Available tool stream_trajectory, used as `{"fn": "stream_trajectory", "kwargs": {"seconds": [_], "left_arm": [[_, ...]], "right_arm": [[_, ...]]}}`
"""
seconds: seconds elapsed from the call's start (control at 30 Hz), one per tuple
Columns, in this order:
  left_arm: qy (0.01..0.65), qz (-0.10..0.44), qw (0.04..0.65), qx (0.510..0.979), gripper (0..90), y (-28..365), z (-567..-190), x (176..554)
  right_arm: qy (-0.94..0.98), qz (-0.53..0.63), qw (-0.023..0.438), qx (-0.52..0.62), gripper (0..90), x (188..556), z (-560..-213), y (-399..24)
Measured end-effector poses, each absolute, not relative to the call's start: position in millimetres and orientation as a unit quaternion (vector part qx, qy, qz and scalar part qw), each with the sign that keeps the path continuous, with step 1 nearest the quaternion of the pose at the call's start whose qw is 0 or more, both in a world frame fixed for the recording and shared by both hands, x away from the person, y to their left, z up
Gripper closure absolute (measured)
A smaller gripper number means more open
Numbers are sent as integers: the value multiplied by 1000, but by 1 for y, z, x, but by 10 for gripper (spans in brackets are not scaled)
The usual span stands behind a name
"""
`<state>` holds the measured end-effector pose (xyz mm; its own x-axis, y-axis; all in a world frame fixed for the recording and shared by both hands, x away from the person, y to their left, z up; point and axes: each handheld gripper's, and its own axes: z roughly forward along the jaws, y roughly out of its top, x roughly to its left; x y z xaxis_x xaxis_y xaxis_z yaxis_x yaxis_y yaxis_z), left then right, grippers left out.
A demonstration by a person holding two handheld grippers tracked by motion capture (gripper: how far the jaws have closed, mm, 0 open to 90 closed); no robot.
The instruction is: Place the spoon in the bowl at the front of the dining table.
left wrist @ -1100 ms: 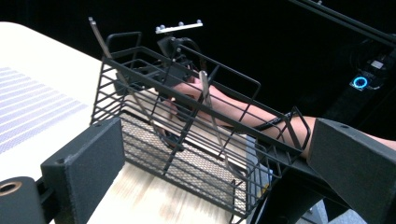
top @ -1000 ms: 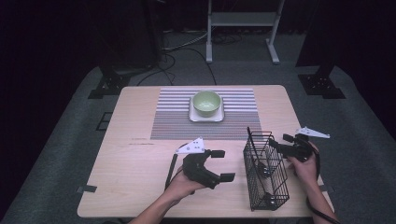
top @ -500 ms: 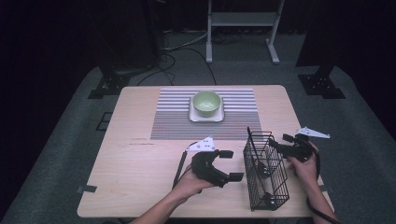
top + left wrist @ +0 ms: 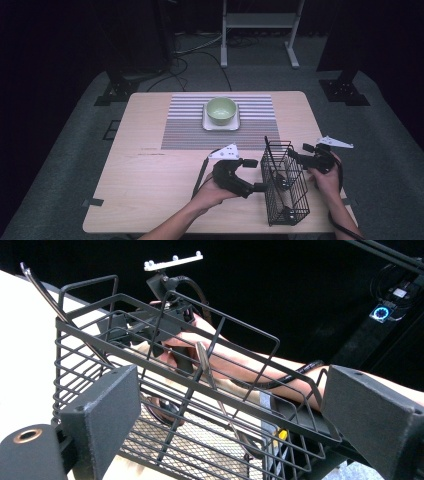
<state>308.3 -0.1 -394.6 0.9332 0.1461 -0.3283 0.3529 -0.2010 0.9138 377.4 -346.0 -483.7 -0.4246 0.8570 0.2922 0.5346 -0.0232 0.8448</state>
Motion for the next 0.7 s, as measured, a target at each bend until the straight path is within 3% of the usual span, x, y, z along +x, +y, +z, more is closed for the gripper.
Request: {"fn": "stream_trajectory", "kwargs": {"seconds": [0.27,0.7], "left_arm": [[171,-75,594,783,149,-7,-395,311],[160,-69,594,785,441,-15,-392,313]], "right_arm": [[681,499,163,510,128,377,-484,-346],[681,500,163,510,129,378,-484,-346]]}}
